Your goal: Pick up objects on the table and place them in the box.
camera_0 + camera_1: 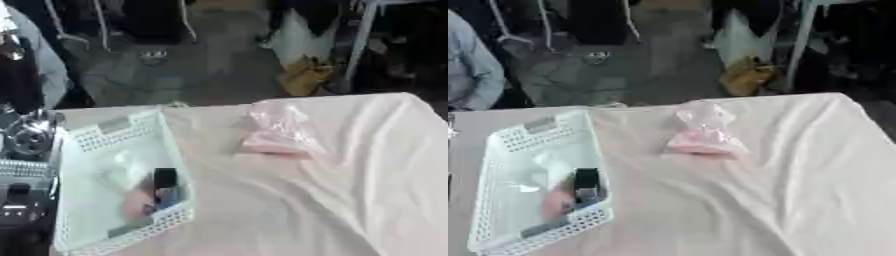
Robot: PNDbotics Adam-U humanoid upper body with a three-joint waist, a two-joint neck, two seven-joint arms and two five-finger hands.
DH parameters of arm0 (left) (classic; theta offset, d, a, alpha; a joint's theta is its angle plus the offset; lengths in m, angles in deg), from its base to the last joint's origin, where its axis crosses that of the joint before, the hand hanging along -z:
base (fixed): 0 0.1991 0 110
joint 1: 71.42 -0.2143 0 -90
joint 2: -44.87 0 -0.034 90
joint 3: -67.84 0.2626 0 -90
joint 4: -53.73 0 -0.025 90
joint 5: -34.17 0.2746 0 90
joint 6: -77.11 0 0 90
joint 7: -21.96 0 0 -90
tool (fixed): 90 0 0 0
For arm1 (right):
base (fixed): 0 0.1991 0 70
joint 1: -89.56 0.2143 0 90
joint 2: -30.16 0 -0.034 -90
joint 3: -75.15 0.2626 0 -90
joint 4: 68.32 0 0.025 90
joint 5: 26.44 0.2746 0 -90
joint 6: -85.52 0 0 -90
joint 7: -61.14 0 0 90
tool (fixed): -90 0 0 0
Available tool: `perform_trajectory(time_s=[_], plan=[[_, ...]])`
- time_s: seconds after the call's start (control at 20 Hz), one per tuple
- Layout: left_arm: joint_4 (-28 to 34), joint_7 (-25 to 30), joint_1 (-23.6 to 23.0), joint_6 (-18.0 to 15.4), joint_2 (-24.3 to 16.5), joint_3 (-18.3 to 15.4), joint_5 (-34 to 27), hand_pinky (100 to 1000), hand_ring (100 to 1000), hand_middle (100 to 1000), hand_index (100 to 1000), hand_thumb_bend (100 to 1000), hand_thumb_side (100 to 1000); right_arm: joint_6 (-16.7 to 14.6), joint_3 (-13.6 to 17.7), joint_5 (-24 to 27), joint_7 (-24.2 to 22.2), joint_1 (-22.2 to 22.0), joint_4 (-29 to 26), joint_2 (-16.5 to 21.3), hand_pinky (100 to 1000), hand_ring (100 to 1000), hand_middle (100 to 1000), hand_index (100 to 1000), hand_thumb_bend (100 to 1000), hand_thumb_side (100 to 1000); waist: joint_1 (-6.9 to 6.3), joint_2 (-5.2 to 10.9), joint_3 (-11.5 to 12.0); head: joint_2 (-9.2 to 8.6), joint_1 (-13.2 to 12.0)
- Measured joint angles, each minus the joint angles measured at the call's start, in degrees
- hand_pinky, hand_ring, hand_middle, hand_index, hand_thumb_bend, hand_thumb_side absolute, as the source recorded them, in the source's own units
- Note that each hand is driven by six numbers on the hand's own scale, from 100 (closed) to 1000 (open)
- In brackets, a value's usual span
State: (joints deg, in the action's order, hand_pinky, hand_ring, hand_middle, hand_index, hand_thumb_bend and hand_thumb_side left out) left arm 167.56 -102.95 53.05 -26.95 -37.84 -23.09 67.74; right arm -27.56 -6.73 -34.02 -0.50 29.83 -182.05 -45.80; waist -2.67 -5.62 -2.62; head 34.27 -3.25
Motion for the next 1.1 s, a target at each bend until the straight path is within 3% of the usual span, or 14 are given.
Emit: perform_trajectory(time_s=[0.45, 0.65, 0.8, 0.95, 1.1], plan=[[0.0, -0.06, 0.0, 0.06, 0.0, -0.01, 0.21, 835, 932, 818, 899, 100, 873, 0.15, 0.0, -0.13, -0.11, 0.01, 0.0, -0.21, 833, 892, 851, 877, 100, 998, 0.0, 0.0, 0.1, -0.14, 0.0], [0.0, -0.06, -0.01, 0.06, 0.0, -0.01, 0.22, 835, 932, 818, 899, 100, 872, 2.01, -0.42, -1.18, -2.51, 1.6, 0.0, 0.4, 849, 915, 863, 881, 100, 1000, 0.02, 0.07, 0.38, -0.14, 0.04], [0.0, -0.04, -0.03, 0.03, 0.0, 0.01, 0.23, 836, 932, 818, 899, 100, 870, 6.95, -1.34, -4.35, -9.22, 4.06, 0.0, 2.18, 871, 947, 888, 893, 100, 1000, 0.03, 0.64, 0.88, -0.13, 0.31], [0.0, 0.08, -0.06, -0.09, 0.0, 0.04, 0.23, 836, 932, 818, 898, 100, 869, 12.52, -3.21, -9.1, -19.35, 7.34, -0.01, 4.26, 879, 952, 897, 904, 100, 1000, 0.13, 0.67, 1.81, -0.13, 0.86], [0.0, 0.17, -0.07, -0.18, 0.01, 0.07, 0.21, 836, 932, 817, 898, 100, 867, 16.06, -5.38, -13.21, -28.87, 10.59, -0.01, 5.12, 884, 953, 910, 923, 101, 1000, 0.75, 0.67, 2.4, -0.13, 1.47]])
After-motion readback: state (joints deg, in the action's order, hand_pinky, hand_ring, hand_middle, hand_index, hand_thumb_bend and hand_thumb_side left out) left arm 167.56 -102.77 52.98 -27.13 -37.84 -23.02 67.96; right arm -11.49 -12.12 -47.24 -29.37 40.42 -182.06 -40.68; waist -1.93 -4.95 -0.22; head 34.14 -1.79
